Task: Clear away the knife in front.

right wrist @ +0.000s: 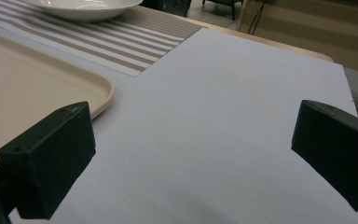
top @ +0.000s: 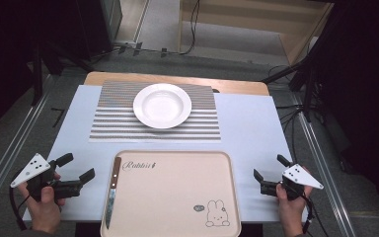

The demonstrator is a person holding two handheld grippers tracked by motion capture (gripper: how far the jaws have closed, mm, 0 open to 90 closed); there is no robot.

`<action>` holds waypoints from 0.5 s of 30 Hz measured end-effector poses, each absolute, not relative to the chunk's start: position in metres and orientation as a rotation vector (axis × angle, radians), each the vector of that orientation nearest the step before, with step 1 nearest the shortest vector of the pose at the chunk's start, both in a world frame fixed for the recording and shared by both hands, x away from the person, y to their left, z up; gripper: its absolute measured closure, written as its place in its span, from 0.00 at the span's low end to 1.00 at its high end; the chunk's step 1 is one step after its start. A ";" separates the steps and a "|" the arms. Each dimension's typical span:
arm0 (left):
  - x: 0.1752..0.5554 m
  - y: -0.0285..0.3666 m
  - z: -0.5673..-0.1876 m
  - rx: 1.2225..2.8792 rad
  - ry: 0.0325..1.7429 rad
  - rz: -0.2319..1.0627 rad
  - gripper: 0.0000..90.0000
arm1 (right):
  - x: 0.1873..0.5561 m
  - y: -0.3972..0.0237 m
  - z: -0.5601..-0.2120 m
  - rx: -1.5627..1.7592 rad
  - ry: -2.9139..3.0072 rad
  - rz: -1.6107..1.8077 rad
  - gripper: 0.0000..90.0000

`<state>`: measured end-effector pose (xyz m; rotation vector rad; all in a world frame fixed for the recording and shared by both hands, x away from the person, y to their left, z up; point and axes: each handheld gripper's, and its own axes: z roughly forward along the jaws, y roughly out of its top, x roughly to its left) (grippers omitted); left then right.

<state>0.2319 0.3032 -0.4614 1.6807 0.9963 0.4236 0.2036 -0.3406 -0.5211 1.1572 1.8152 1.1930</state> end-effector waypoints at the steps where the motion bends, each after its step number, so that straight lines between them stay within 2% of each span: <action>1: 0.232 0.303 -0.461 1.681 0.996 0.424 0.00 | 0.204 -0.341 -0.521 1.157 1.815 1.193 0.00; 15: 0.238 0.337 -0.463 1.644 1.045 0.476 0.00 | 0.204 -0.340 -0.521 1.160 1.816 1.189 0.00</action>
